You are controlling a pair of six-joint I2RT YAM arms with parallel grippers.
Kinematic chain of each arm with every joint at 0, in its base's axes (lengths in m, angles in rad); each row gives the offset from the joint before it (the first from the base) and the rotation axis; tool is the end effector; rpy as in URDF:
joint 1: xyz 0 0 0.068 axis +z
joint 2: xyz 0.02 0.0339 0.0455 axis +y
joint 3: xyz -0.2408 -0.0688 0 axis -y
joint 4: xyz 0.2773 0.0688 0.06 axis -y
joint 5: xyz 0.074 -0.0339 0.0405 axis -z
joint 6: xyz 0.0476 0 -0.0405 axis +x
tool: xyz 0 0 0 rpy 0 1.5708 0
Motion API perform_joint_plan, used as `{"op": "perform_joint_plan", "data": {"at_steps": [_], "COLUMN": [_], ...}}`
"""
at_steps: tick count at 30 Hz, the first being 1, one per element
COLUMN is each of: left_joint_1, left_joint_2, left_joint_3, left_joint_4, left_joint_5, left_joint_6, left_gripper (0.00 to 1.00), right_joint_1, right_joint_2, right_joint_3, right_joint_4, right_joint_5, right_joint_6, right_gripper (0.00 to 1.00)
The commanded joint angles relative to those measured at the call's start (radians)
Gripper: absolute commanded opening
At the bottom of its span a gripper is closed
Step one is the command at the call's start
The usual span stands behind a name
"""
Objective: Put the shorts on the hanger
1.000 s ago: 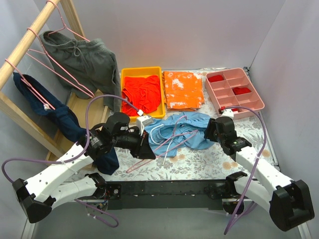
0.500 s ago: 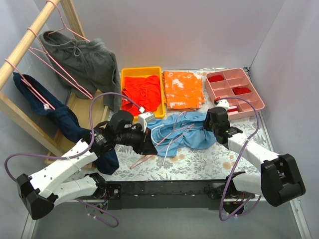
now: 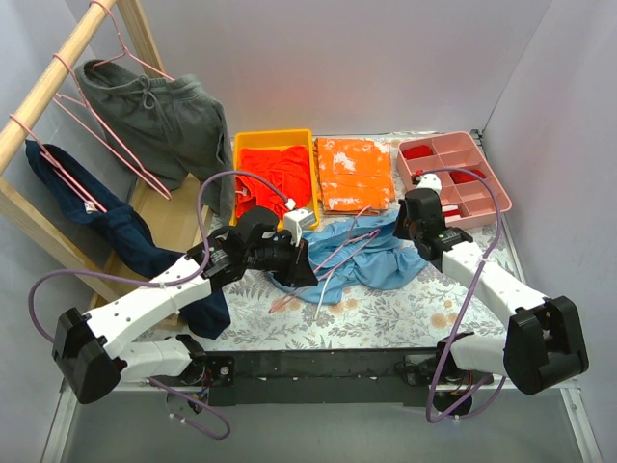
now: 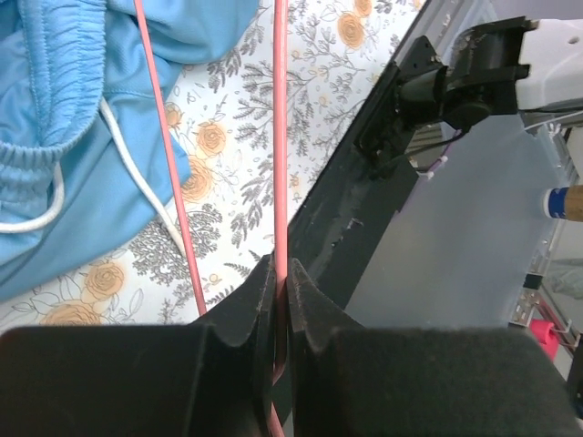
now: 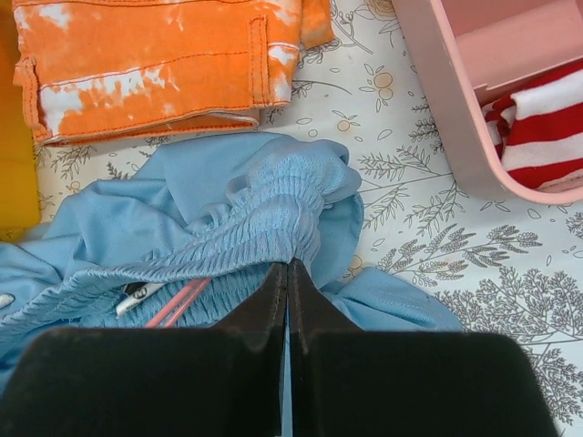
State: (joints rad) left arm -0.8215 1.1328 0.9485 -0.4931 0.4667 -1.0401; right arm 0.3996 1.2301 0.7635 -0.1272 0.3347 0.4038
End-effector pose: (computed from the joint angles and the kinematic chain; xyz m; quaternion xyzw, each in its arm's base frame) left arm 0.1834 -0.2286 0.2667 0.0036 0.8831 -0.4617 0.0837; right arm 0.2942 0.1073 0.2027 0.0800 0.8705 0.0455 0.4834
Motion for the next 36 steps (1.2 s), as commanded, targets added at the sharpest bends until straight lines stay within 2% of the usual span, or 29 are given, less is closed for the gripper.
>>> {"op": "perform_joint_plan", "data": {"at_steps": [1,6,10,13,14,20,23,28,31,32,34,35,36], "left_joint_1": [-0.007,-0.022,-0.036,-0.062,-0.07,-0.088,-0.088,-0.088,-0.088,-0.088,-0.087,-0.088,-0.088], "left_joint_2": [0.015,0.044,0.061,0.082,0.076,-0.011,-0.051,-0.024,-0.005,-0.002,0.005,0.01,0.013], "left_joint_3": [0.036,0.029,-0.01,-0.034,-0.084,-0.302,-0.45,-0.507,-0.539,-0.553,-0.559,-0.56,-0.562], "left_joint_4": [0.086,0.178,0.341,0.448,0.487,0.959,1.257,1.46,1.554,1.571,1.596,1.604,1.613], "left_joint_5": [-0.034,-0.02,-0.049,-0.094,-0.147,-0.286,-0.361,-0.385,-0.398,-0.417,-0.427,-0.437,-0.445], "left_joint_6": [0.034,0.032,0.023,0.02,0.018,-0.021,-0.058,-0.089,-0.11,-0.116,-0.117,-0.117,-0.121], "left_gripper": [0.0,0.0,0.0,0.0,0.0,0.0,0.0,0.0,0.0,0.0,0.0,0.0,0.0], "right_joint_1": [-0.001,0.013,0.044,0.073,0.09,0.149,0.174,0.176,0.176,0.176,0.176,0.176,0.176], "right_joint_2": [0.0,-0.006,0.005,0.04,0.046,0.077,0.092,0.098,0.098,0.1,0.092,0.089,0.075], "right_joint_3": [0.08,0.152,0.261,0.382,0.41,0.579,0.652,0.672,0.675,0.68,0.694,0.694,0.695], "right_joint_4": [-0.07,-0.133,-0.192,-0.259,-0.276,-0.356,-0.39,-0.37,-0.344,-0.342,-0.345,-0.342,-0.344], "right_joint_5": [-0.026,-0.065,-0.109,-0.117,-0.117,-0.178,-0.209,-0.301,-0.356,-0.358,-0.356,-0.353,-0.346], "right_joint_6": [-0.029,-0.052,-0.074,-0.094,-0.097,-0.103,-0.108,-0.091,-0.08,-0.071,-0.068,-0.066,-0.063], "right_gripper": [0.01,0.01,0.01,0.01,0.01,0.01,0.01,0.03,0.22,0.38,0.51,0.62,0.66]}}
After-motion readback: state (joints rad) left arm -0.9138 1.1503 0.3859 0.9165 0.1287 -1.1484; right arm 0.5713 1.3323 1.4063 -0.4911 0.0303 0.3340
